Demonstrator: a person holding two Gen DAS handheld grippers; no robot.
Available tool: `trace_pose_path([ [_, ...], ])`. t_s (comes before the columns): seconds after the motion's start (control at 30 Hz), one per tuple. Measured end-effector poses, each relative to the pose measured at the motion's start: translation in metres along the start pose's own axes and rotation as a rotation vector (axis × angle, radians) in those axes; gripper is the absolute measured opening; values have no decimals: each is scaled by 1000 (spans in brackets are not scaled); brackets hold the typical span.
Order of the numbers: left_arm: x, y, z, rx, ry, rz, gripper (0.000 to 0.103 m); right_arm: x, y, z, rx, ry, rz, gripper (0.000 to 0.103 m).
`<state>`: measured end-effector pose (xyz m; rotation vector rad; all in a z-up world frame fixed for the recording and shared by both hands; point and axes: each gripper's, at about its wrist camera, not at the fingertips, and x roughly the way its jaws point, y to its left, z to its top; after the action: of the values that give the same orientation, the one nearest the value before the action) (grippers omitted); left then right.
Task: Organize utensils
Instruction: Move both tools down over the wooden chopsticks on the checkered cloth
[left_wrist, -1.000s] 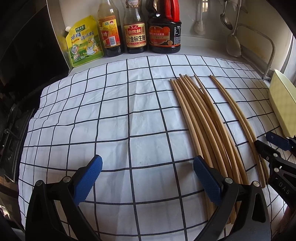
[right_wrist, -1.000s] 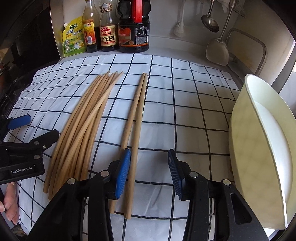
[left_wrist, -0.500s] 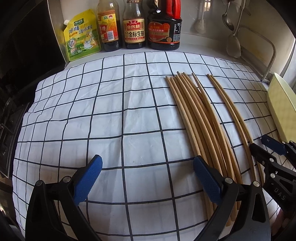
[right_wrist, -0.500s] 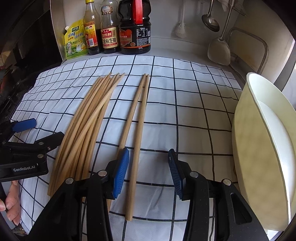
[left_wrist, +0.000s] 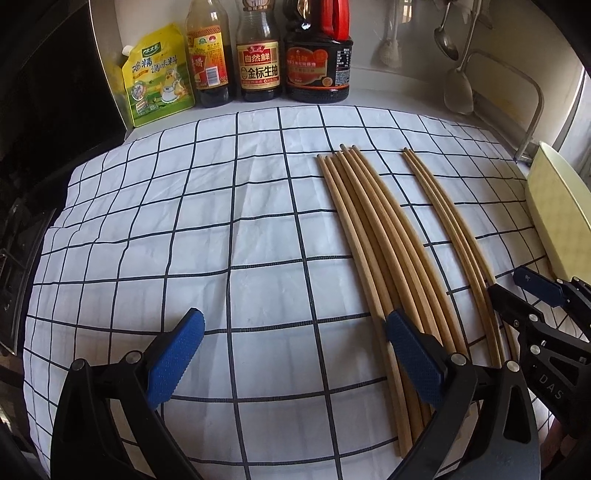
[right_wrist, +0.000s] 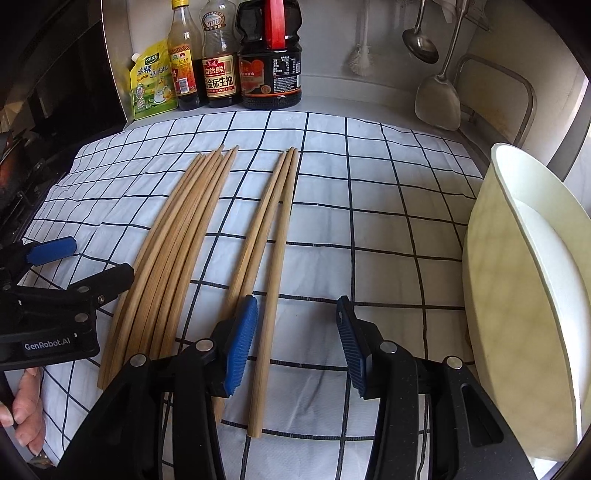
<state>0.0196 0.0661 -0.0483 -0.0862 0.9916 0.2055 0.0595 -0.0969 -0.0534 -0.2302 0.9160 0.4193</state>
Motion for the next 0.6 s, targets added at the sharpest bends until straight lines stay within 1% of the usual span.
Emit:
trace_pose_path([
  [0.1,4,4,-2,4,18,25,97,0,0,0,-1,0,0,43],
  [0.23,6,13,-3,-25,22,2,98,0,-1,0,1,-2,-2,45],
  [0.37,9,13,5,-13,18,32,98,3,-3,3,13,-3,-11,46],
  [0.47,13,13,11,-20,22,23,98,4,-1,5,-4,-5,-17,46],
  [0.57,16,13,12,-37,21,-9,97,6,-1,6,-6,-17,-7,46],
  [0.6,16,11,13,-33,19,-9,96,7,0,8,-7,-19,-8,46],
])
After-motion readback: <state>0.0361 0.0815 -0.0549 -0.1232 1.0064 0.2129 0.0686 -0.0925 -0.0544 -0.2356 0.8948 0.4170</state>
